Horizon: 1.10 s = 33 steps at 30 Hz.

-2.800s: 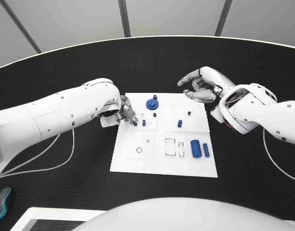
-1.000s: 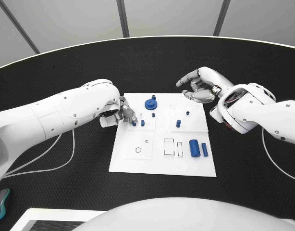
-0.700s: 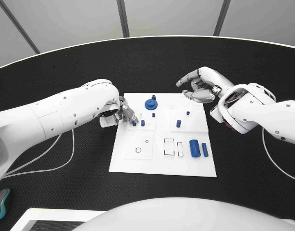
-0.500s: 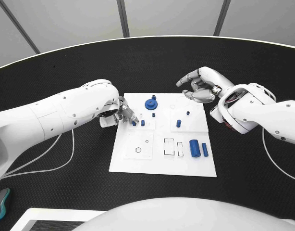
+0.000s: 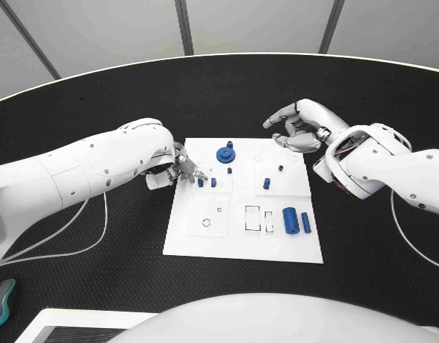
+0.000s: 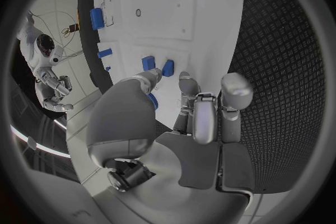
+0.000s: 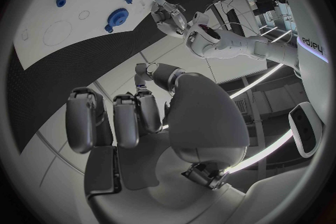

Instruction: Assemble the parts on the task board

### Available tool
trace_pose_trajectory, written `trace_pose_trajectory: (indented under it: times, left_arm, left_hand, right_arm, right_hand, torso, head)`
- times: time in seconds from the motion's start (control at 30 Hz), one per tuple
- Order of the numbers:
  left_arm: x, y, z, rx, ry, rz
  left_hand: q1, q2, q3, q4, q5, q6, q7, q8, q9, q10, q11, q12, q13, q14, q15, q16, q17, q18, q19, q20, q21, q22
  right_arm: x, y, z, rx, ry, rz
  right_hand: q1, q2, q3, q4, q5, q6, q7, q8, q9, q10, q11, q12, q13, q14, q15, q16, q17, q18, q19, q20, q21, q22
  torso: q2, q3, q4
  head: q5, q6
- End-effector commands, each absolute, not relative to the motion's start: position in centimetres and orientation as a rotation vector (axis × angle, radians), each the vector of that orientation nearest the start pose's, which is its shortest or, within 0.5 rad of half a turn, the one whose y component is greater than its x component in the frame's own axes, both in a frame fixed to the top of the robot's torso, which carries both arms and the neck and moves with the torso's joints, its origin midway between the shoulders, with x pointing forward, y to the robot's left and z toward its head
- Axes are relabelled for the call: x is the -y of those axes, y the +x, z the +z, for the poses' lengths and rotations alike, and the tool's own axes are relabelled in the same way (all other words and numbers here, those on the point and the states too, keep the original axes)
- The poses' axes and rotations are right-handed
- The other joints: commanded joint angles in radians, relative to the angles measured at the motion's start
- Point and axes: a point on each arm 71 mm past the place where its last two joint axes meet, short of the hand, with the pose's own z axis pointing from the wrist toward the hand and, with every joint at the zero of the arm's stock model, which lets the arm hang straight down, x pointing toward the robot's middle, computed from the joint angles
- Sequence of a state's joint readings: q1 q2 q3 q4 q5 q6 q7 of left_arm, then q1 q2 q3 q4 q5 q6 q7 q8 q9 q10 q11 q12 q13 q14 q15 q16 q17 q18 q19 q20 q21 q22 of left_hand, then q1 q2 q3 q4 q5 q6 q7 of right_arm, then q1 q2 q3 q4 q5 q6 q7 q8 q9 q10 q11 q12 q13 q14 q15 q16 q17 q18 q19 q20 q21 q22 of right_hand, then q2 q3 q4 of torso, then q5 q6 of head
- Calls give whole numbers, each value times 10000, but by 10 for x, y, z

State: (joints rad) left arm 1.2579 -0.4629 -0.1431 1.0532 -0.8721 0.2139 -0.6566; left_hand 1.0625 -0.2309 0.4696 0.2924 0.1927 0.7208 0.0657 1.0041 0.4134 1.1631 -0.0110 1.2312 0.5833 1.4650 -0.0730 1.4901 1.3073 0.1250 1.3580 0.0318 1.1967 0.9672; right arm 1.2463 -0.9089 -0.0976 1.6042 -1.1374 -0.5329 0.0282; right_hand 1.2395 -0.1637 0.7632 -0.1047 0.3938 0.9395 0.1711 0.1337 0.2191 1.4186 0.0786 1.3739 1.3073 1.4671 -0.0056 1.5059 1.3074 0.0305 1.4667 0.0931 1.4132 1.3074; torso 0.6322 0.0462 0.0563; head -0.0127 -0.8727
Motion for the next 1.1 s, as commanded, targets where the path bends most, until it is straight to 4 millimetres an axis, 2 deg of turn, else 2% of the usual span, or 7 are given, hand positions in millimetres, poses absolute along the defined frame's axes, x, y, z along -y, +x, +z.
trace_pose_trajectory:
  times: [0.03,0.33,0.83,0.93,1.03,1.07,1.1]
  left_arm:
    - [-167,537,-260,-24974,-3856,-2124]
    - [-171,535,-259,-24954,-4595,-2742]
    - [-179,536,-248,-23800,-5855,-4482]
    - [-176,538,-244,-23213,-5740,-5341]
    - [-168,540,-237,-22367,-5382,-6612]
    - [-164,541,-234,-22019,-5154,-7114]
    - [-160,541,-231,-21669,-4881,-7581]
  left_hand:
    - [-88,56,-155,3,-53,61,-18,62,-1,-51,11,16,-7,563,-3,-40,602,-48,51,0,-49,-3]
    - [-186,122,-373,5,-58,52,-22,60,-13,-80,10,-8,-67,552,-4,-60,554,-33,29,-3,-96,-74]
    - [182,336,-666,-26,21,-301,91,1,-52,-751,108,-399,-974,403,77,-301,78,97,-278,-15,-621,-778]
    - [569,407,-591,-35,48,-579,212,-42,-77,-1308,218,-675,-1596,171,169,-622,-564,221,-613,31,-1167,-1497]
    - [2273,488,667,-663,83,-1125,461,-276,-285,-2184,417,-962,-1747,-568,350,-1465,-2126,543,-1554,176,-2632,-3336]
    - [2824,462,1141,-1040,107,-1082,481,-278,-328,-2330,450,-969,-1759,-616,356,-1464,-2137,557,-1608,196,-2705,-3395]
    - [3135,255,1575,-1355,92,-1025,599,-342,-417,-2485,518,-947,-1763,-727,450,-1481,-2222,569,-1746,247,-2854,-3572]
  right_arm:
    - [213,472,-164,-15193,1224,8591]
    - [214,473,-164,-15196,1221,8580]
    - [215,473,-165,-15188,1230,8539]
    - [216,473,-165,-15186,1233,8536]
    - [216,473,-165,-15180,1235,8534]
    - [216,473,-164,-15174,1235,8533]
    - [216,473,-164,-15168,1236,8533]
  right_hand:
    - [-52,4,-16,-34,31,23,46,-36,-14,-53,20,-47,645,745,46,-34,1370,120,371,42,-37,1395]
    - [-52,4,-16,-34,31,23,46,-36,-14,-53,20,-47,645,745,46,-34,1370,120,371,42,-37,1395]
    - [-61,9,-16,-25,33,11,50,-52,-21,-50,24,-42,650,746,51,-33,1375,117,376,45,-28,1404]
    - [-61,9,-16,-25,33,11,50,-52,-21,-50,24,-42,650,746,51,-33,1375,117,376,45,-28,1404]
    - [-61,9,-16,-25,33,11,50,-52,-21,-50,24,-42,650,746,51,-33,1375,117,376,45,-28,1404]
    - [-61,9,-16,-25,33,11,50,-52,-21,-50,24,-42,650,746,51,-33,1375,117,376,45,-28,1404]
    - [-61,9,-16,-25,33,11,50,-52,-21,-50,24,-42,650,746,51,-33,1375,117,376,45,-28,1404]
  torso:
    - [-8,4,-2]
    - [-10,8,1]
    - [-19,16,-1]
    - [3,8,-13]
    - [16,7,-21]
    - [20,4,-21]
    - [27,2,-25]
  head:
    - [3,1]
    - [9,1]
    - [-3,25]
    - [-37,98]
    - [-69,150]
    - [-81,176]
    - [-88,196]
